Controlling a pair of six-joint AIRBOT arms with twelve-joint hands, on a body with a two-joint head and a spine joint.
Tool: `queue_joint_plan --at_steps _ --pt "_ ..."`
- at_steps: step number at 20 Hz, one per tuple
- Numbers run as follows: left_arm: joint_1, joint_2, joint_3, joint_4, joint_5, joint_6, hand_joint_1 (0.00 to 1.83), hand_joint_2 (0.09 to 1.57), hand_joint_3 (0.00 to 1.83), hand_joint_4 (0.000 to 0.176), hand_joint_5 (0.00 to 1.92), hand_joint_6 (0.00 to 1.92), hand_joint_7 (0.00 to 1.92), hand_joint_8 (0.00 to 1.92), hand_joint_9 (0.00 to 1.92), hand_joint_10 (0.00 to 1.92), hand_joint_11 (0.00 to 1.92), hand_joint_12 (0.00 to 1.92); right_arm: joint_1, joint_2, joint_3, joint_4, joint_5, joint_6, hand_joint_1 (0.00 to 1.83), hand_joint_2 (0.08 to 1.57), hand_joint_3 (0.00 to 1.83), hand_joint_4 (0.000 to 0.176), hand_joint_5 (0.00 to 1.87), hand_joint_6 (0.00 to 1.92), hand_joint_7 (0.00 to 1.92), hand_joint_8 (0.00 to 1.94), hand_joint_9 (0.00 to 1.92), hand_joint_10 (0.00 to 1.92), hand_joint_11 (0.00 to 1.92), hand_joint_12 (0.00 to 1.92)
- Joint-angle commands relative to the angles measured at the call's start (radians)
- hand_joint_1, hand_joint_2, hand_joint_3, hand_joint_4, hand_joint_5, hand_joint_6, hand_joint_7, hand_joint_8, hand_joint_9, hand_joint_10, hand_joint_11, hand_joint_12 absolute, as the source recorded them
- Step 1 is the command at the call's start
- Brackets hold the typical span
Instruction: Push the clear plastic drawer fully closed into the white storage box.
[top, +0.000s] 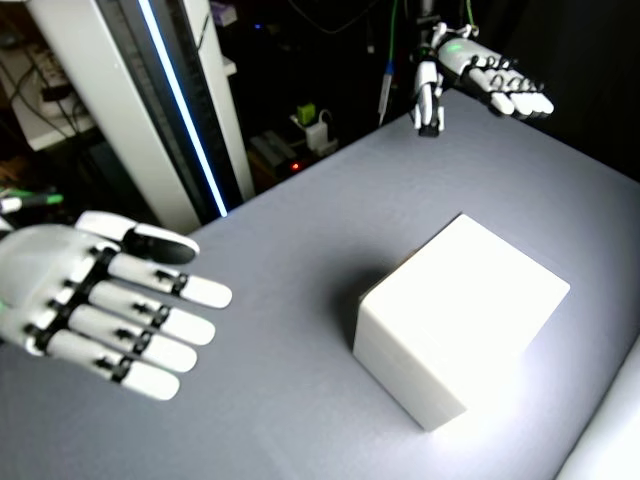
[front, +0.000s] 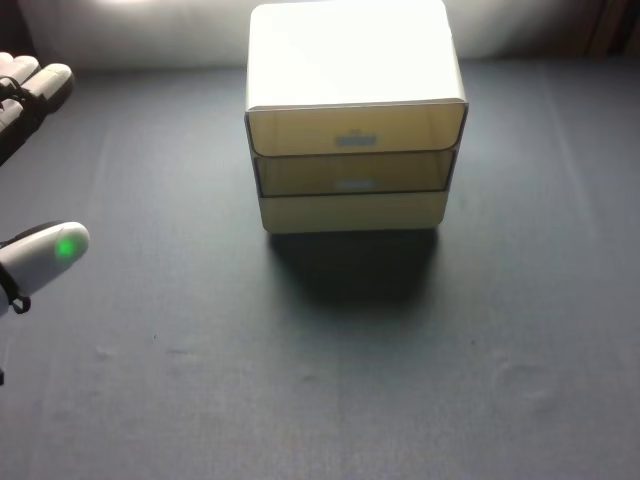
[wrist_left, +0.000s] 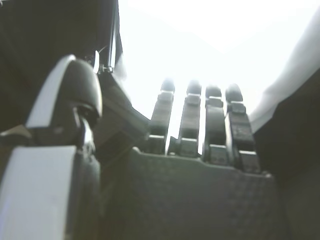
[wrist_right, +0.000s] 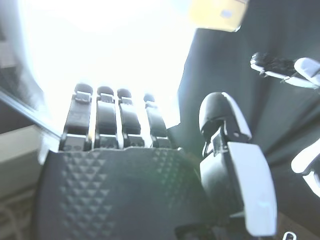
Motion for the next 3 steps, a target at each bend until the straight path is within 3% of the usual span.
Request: queue_joint_plan --at_steps 1,2,3 --pt "-0.013 0.013 -0.002 -0.012 -0.13 0.0 0.13 1.3 0.0 0.143 0.0 0.0 0.0 0.0 0.0 0.0 0.0 0.0 0.001 0.017 -0.004 0.004 0.17 0.004 0.21 1.31 0.0 0.106 0.0 0.0 0.0 0.0 0.0 0.0 0.0 0.0" --pt "-0.02 0.016 -0.003 -0.01 -0.13 0.003 0.14 1.27 0.0 0.169 0.0 0.0 0.0 0.0 0.0 0.0 0.0 0.0 0.0 0.026 -0.008 0.001 0.192 0.004 0.25 1.31 0.0 0.069 0.0 0.0 0.0 0.0 0.0 0.0 0.0 0.0" --pt "-0.032 0.017 -0.004 -0.004 -0.13 0.007 0.14 1.27 0.0 0.169 0.0 0.0 0.0 0.0 0.0 0.0 0.0 0.0 -0.002 0.032 -0.01 -0.002 0.217 0.004 0.25 1.31 0.0 0.069 0.0 0.0 0.0 0.0 0.0 0.0 0.0 0.0"
